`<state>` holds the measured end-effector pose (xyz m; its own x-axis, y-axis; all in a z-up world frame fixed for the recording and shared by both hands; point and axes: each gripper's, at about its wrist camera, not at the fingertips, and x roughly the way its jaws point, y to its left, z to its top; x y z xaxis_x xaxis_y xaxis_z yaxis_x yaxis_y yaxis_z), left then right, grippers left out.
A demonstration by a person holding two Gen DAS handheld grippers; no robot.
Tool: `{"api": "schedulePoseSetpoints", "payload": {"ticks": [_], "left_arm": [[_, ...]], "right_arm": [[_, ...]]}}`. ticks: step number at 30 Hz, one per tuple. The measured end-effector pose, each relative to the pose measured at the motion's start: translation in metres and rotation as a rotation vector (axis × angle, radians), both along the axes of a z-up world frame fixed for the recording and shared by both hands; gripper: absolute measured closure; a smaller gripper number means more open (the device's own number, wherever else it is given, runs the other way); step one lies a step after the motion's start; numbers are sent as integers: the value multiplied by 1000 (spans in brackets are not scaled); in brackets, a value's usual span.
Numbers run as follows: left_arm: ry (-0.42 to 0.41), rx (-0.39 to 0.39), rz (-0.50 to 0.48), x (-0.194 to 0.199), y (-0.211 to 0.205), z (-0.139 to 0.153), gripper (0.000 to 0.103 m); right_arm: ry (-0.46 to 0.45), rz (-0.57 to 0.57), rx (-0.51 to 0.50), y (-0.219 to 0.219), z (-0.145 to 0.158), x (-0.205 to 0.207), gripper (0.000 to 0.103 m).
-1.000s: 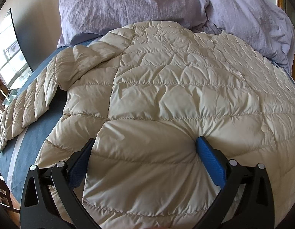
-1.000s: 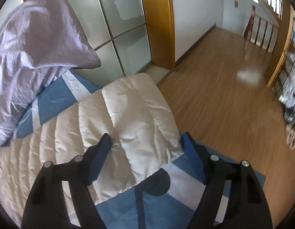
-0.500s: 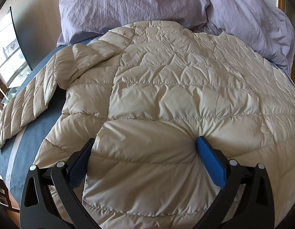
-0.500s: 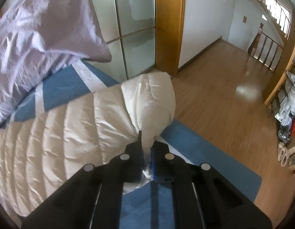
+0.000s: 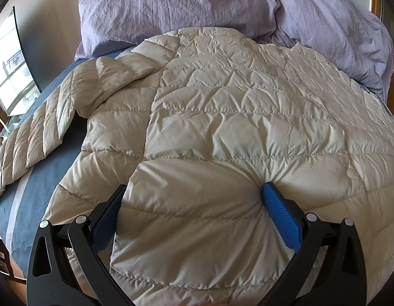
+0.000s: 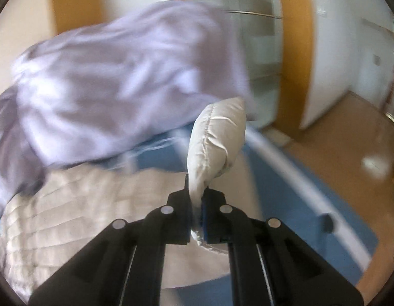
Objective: Fold large clothes
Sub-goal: 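Carry the held sleeve with the right tool across the jacket body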
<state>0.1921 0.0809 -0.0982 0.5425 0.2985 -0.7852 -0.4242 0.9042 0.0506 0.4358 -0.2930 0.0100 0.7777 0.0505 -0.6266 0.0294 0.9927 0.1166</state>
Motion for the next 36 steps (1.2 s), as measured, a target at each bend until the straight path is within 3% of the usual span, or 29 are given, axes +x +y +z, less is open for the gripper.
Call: {"api": "schedulePoseSetpoints", "payload": {"ticks": [10, 16, 24, 27, 30, 32, 36], "left_arm": [[-2, -11, -2, -2, 1, 0, 1], [-4, -20, -3, -2, 0, 0, 1], [-4, -25, -4, -2, -2, 1, 1], [-5, -30, -5, -3, -2, 1, 1], [-5, -31, -5, -3, -2, 1, 1], [-5, -31, -5, -3, -3, 2, 1], [-5, -32, -5, -3, -1, 1, 1]], "right_arm": [[156, 400, 10, 198, -42, -27, 97], [221, 529, 16, 261, -60, -52, 96], [260, 641, 74, 298, -54, -76, 94], [269, 685, 77, 310, -55, -85, 89], [276, 721, 73, 312, -56, -91, 79], [269, 743, 92, 311, -52, -95, 67], [153, 745, 74, 302, -29, -104, 58]]}}
